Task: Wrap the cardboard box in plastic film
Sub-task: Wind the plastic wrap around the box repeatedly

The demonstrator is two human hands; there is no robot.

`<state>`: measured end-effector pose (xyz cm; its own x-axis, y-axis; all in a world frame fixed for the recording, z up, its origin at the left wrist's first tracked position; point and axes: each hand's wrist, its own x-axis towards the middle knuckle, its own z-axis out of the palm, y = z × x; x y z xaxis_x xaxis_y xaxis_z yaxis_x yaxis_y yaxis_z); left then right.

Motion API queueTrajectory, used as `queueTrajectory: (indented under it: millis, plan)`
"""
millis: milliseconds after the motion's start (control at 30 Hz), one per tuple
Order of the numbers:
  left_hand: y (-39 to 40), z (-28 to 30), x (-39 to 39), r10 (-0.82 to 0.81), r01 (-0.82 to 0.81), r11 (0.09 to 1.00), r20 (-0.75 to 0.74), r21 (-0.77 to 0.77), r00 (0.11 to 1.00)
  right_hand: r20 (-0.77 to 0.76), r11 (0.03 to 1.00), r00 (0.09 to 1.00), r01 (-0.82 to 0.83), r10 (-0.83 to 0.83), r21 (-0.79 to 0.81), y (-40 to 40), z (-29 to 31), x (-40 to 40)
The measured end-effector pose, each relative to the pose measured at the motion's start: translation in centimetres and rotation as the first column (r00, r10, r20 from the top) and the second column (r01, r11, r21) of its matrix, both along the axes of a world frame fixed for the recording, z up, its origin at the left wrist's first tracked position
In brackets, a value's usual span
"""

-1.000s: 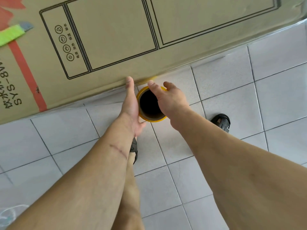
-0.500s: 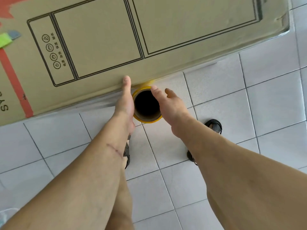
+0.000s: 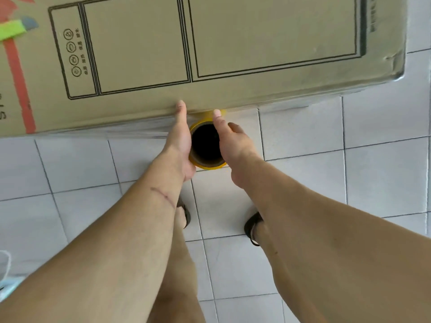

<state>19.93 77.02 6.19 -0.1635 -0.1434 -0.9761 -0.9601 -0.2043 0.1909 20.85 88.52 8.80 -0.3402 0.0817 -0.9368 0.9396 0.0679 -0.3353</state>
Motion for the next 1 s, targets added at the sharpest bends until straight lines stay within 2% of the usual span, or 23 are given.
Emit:
queueTrajectory:
  millis: [67,167,233,333,433,567,633,733,833,1000]
  plan:
    - [0.4,0.1,0.2,0.011,-0.013,0.998,0.039,0.057,0.999,-0.009,0.999,0.999,-0.035,0.035,0.000,0.8,-0.2,-0.2]
    - [0.9,0.0,0.8,0.024,-0.036,0.994,0.105,0.107,0.994,-0.044,0.975,0.977,-0.205,0.209,0.088,1.5,-0.2,-0.4]
    - [1.1,-0.4,0.7,0.067,-0.071,0.997,0.099,0.032,0.993,-0.037,0.962,0.965,-0.254,0.259,0.104,1.9,-0.2,-0.3]
    - [1.4,-0.8,0.2,0.059,-0.058,0.996,0.009,-0.061,0.998,0.022,0.983,0.983,-0.181,0.180,0.032,2.7,0.0,0.4]
    - [2.0,0.0,0.2,0.073,-0.074,0.996,0.016,0.059,0.997,-0.040,0.988,0.988,-0.151,0.150,-0.029,3.2,-0.3,0.2]
    - [2.8,-0.5,1.5,0.135,-0.137,0.977,0.029,0.161,0.990,-0.111,0.952,0.947,-0.295,0.302,0.077,3.6,-0.4,-1.0]
    - [3.4,-0.5,1.7,0.080,-0.083,0.991,0.034,0.104,0.996,-0.118,0.955,0.949,-0.279,0.291,0.103,4.0,-0.5,-1.0]
    - [3.8,-0.7,1.0,0.021,-0.023,0.997,-0.027,-0.070,0.999,-0.044,0.992,0.991,-0.124,0.126,0.037,4.5,-0.3,-0.2]
    - [4.2,-0.4,0.2,0.064,-0.062,0.995,-0.011,0.077,0.998,-0.004,0.999,1.000,0.001,-0.001,-0.039,4.8,-0.7,0.3]
    - [4.8,-0.1,0.7,0.100,-0.108,0.956,0.044,0.273,0.994,-0.071,0.985,0.990,-0.113,0.123,0.127,6.1,-0.9,-0.3]
